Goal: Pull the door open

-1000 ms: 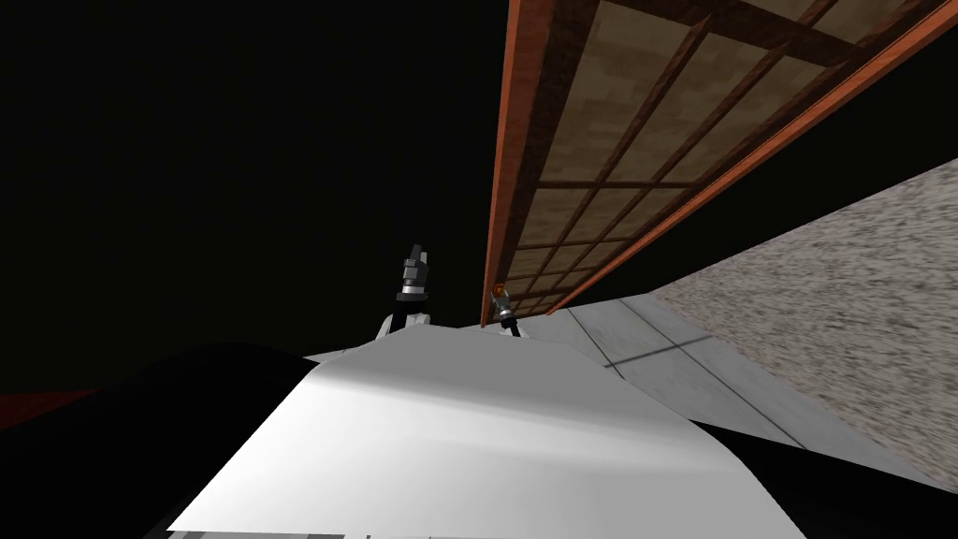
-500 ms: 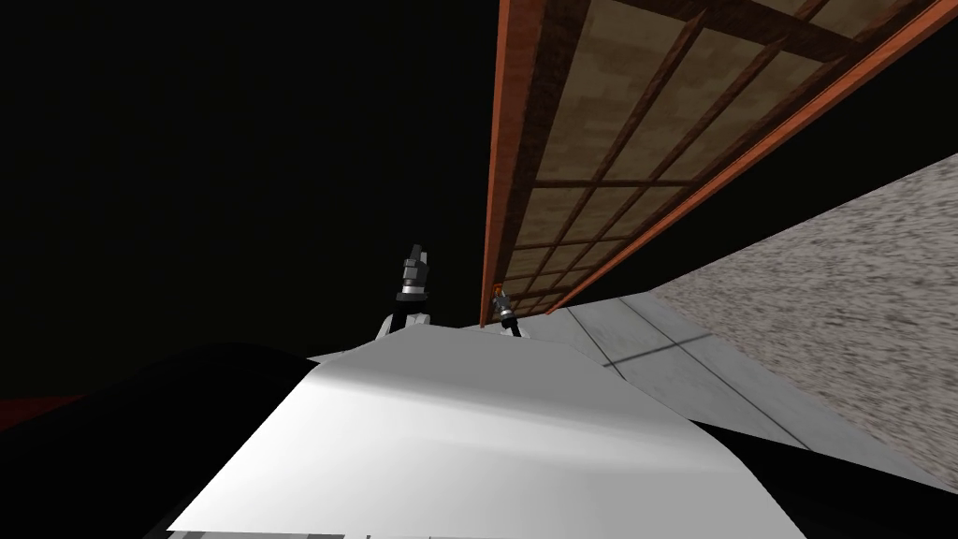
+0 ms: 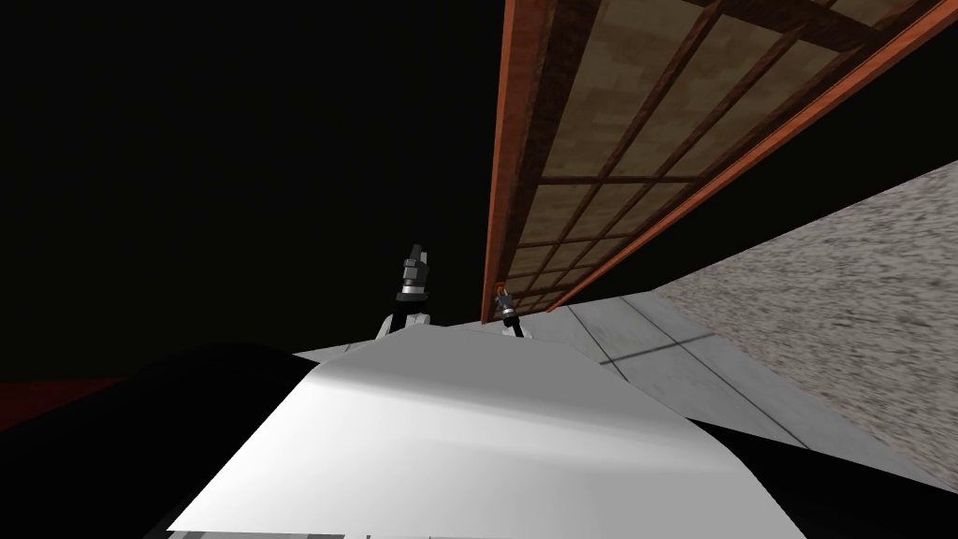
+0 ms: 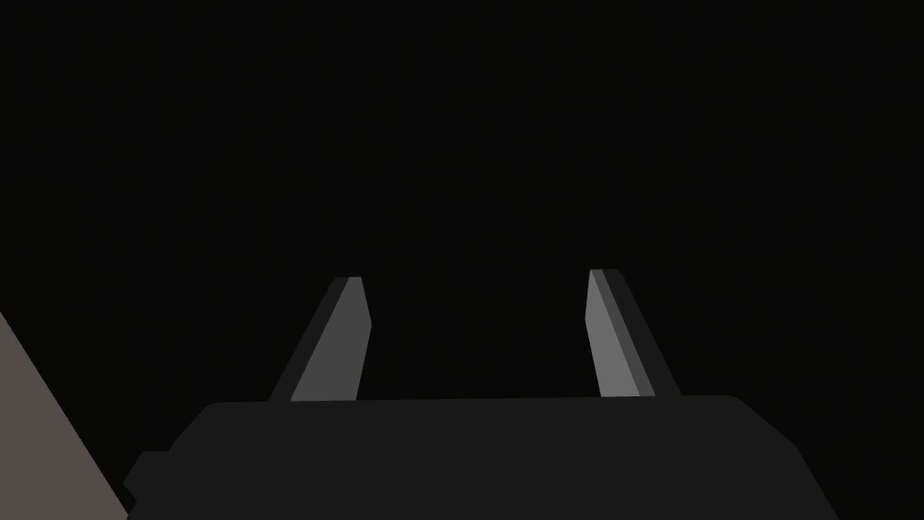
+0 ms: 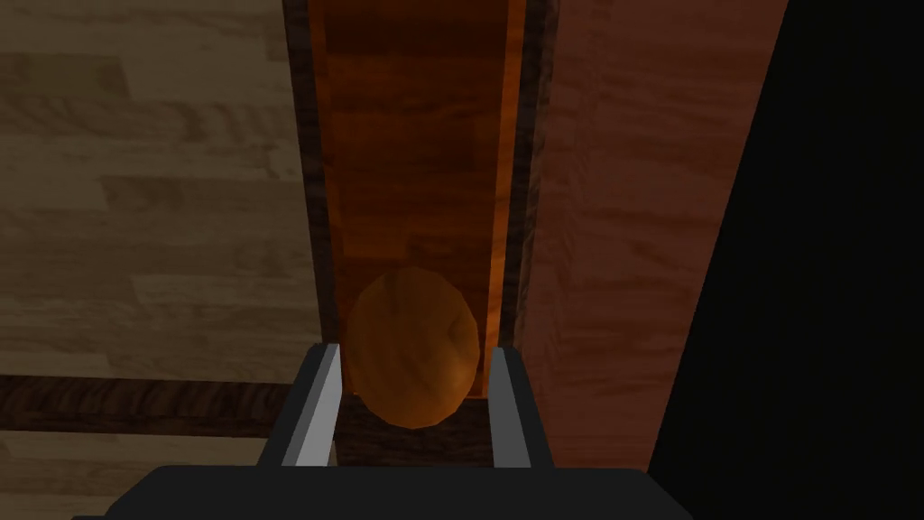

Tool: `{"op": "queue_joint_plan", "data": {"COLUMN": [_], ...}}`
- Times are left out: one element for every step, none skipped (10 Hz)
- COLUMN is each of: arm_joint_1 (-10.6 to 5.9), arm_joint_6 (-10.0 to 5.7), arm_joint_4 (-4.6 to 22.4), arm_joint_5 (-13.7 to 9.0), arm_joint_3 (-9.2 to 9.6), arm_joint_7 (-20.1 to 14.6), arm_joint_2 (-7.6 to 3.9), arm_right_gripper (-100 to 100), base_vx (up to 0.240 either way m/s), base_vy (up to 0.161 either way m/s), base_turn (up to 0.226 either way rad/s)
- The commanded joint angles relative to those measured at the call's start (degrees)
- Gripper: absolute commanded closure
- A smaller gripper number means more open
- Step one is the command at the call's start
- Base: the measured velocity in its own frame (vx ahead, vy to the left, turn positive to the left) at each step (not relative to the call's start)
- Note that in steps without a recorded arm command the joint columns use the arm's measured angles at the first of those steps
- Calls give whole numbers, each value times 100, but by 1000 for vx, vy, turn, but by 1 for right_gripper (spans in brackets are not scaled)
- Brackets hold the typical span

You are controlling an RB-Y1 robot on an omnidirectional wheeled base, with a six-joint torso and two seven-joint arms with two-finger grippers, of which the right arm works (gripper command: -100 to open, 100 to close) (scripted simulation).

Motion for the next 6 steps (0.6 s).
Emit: {"op": "queue_joint_plan", "data": {"arm_joint_1": [110, 113, 117, 121, 125, 127], "arm_joint_6": [74, 75, 75, 76, 77, 77], "arm_joint_4": [-53, -56, -63, -69, -76, -79], "arm_joint_5": [17, 2, -25, -53, -80, -94], "arm_joint_3": [79, 82, 89, 95, 102, 105], "arm_joint_7": [-109, -174, -291, -409, -526, -585], "arm_joint_2": [20, -3, -37, -71, -105, -122], "arm_right_gripper": [100, 100, 100, 100, 100, 100], "base_vx": [-205, -207, -191, -181, -156, -99], "base_vy": [24, 12, 16, 14, 26, 26], "base_turn": [75, 104, 155, 71, 49, 73]}}
